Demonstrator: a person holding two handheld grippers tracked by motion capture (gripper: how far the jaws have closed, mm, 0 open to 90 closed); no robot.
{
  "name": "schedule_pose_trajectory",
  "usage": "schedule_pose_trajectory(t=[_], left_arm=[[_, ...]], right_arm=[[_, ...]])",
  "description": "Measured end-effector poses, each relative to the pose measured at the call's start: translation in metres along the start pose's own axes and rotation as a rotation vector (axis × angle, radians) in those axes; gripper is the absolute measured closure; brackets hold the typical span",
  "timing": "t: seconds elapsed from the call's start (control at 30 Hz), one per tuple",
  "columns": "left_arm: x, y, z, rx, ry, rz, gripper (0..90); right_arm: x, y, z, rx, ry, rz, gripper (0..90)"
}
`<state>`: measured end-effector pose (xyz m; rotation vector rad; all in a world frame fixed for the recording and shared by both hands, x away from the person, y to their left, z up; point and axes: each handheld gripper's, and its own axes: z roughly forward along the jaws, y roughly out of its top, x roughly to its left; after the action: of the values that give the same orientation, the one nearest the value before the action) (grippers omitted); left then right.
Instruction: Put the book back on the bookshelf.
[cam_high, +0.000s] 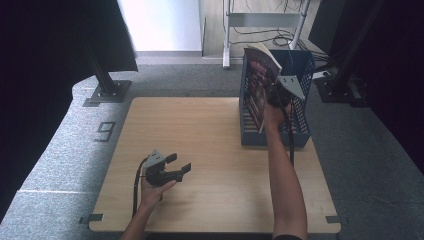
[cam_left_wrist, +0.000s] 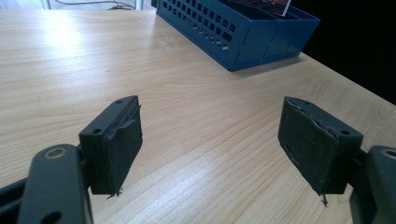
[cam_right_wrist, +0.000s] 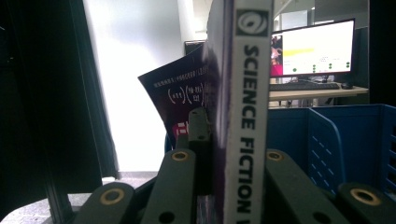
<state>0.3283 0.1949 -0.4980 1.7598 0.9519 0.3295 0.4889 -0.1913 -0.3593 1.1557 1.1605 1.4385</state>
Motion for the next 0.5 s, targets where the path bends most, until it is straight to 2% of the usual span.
schedule_pose_trajectory(t=[0.5], left_arm=[[0.004,0.001,-0.003,-0.014,0.007,-0.007,21.7]], right_arm=[[0.004,-0.013,0.009,-0.016,-0.026,-0.018,81.1]])
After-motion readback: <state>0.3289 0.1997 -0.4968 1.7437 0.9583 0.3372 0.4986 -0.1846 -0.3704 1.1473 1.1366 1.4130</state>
